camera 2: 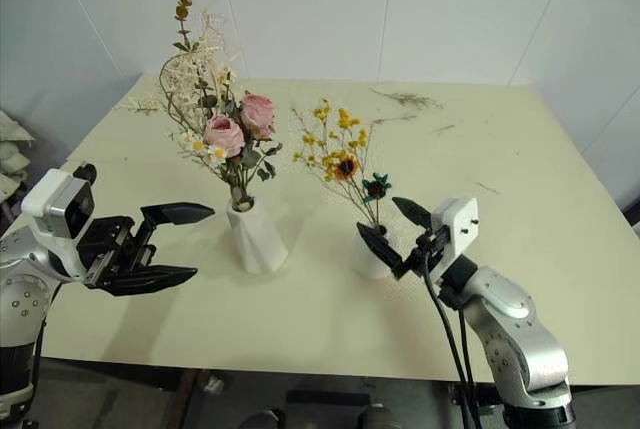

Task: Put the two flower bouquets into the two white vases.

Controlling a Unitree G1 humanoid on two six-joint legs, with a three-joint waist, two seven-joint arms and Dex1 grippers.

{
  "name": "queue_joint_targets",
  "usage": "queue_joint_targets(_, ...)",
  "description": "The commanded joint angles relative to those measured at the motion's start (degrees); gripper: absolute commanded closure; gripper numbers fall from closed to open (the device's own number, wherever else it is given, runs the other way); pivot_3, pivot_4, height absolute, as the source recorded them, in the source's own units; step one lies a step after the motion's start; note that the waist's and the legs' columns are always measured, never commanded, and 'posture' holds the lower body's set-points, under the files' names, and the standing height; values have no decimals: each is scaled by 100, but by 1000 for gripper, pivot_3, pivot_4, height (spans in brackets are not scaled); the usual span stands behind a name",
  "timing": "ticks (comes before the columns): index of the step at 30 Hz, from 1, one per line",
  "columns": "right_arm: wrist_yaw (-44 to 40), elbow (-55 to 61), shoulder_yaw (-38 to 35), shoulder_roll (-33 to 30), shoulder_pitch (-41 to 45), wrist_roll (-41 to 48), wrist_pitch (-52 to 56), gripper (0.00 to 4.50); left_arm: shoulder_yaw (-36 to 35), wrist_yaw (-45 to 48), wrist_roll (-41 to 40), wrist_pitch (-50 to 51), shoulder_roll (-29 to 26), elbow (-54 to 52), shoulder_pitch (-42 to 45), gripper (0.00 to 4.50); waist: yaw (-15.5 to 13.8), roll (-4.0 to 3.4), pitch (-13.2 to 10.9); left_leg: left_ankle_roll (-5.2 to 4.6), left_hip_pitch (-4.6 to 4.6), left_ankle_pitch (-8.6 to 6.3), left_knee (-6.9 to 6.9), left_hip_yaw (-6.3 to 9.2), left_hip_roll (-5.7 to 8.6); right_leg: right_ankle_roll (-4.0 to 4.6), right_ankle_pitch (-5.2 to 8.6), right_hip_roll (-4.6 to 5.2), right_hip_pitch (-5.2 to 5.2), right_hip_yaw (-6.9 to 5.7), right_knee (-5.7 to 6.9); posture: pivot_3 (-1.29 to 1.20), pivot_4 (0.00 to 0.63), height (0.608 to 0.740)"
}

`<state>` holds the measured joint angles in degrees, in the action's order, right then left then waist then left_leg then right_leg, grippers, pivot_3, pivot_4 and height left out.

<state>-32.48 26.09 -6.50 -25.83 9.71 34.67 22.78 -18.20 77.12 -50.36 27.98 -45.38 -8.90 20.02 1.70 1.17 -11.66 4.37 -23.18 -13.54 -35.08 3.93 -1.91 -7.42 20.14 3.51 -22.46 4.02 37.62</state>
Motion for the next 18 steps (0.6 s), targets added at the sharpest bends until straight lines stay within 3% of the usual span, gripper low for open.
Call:
queue_joint_targets(1, -273, 586, -344, -413, -190, 361, 198, 50, -38, 25, -36, -94, 11, -63, 111, 0, -1, 1, 0, 0, 0, 0, 0, 0, 0, 0, 0, 0, 0, 0, 0, 0, 150, 740)
queue_joint_targets(10, -1416, 1002, -1589, -2210, -701, 1497, 1014, 50, -133, 271, 214, -313, -244, 558, 476, 0, 3, 1, 0, -1, 7, 0, -5, -1, 1, -1, -1, -1, 10, 0, -3, 0, 150, 740)
queue_joint_targets(18, -2816, 199, -2578, -3386, -828, 1548, 1068, 50, -881, 542, 211, -379, -791, 1242, 227, 0, -2, 4, -2, -5, 7, -3, -1, -2, 0, -1, -1, -2, 11, 0, -15, 0, 150, 740)
